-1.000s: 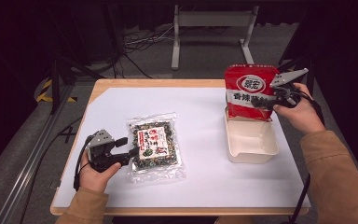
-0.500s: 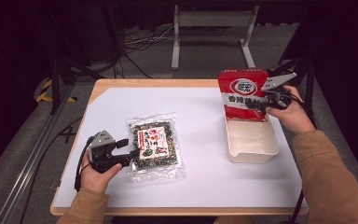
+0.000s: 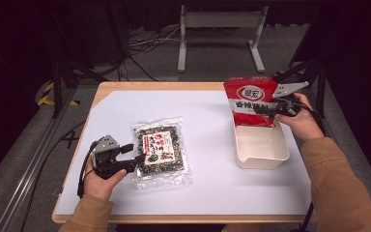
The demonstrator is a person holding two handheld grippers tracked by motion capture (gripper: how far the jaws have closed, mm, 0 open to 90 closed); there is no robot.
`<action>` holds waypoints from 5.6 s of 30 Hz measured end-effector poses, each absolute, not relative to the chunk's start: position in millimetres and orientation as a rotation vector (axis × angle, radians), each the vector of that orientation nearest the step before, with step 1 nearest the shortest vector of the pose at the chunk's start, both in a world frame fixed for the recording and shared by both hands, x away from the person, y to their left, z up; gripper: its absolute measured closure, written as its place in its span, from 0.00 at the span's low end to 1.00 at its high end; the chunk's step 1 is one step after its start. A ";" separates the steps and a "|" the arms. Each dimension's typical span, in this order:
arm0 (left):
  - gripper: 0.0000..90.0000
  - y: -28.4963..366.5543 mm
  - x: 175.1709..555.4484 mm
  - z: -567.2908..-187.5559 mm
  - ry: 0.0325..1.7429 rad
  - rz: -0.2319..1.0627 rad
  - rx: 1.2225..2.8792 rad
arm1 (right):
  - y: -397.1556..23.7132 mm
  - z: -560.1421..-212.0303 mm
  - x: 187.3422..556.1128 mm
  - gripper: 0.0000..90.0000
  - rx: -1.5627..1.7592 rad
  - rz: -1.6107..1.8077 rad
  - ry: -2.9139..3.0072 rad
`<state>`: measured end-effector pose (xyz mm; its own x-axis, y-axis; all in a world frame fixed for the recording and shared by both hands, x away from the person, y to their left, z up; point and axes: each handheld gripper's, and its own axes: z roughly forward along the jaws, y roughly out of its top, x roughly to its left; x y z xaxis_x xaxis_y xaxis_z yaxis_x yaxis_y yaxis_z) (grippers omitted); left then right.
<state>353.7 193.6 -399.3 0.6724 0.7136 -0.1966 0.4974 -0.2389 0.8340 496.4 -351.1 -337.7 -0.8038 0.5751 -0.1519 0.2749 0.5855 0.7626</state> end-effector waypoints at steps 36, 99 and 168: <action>0.39 192.0 355.5 -399.2 0.935 0.273 1.905 | -365.9 -341.1 483.8 0.82 0.824 1.154 2.265; 0.26 195.7 378.1 -393.8 0.952 0.351 2.028 | -389.3 -307.2 365.0 0.49 1.032 1.160 2.169; 0.35 202.7 406.5 -444.8 1.186 0.012 2.041 | -264.9 -356.4 334.6 0.38 0.652 1.397 2.379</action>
<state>406.5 202.7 -444.8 0.5680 0.7466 -0.3464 0.7397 -0.2786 0.6126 334.6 -264.9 -356.4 -0.8499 0.5260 -0.0319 0.2282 0.4219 0.8774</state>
